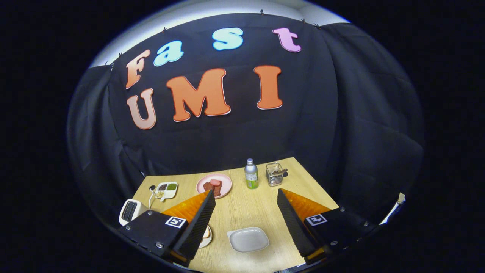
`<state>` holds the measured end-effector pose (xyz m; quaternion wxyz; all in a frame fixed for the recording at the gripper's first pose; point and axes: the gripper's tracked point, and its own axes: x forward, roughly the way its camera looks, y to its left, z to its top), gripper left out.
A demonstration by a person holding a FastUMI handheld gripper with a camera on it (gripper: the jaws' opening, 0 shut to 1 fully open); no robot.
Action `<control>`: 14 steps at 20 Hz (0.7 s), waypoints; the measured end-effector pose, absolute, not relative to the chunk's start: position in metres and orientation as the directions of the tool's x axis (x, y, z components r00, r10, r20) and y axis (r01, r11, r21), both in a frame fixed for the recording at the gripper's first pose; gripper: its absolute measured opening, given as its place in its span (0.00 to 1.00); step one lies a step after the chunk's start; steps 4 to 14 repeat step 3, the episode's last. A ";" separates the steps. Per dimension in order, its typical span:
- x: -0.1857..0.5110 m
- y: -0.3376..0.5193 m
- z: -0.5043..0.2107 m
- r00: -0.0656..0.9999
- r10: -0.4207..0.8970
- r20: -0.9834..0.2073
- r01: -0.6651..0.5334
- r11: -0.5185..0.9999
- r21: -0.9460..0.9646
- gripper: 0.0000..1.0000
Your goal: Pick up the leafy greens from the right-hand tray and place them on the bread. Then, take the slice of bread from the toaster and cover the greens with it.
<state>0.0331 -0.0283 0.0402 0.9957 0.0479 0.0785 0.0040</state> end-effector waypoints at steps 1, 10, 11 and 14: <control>0.027 -0.028 0.042 0.989 0.027 -0.145 -0.012 0.995 0.103 0.99; 0.023 -0.031 0.048 0.993 0.030 -0.112 -0.019 0.995 0.103 0.98; 0.023 -0.031 0.048 0.993 0.030 -0.112 -0.019 0.995 0.103 0.98; 0.023 -0.031 0.048 0.993 0.030 -0.112 -0.019 0.995 0.103 0.98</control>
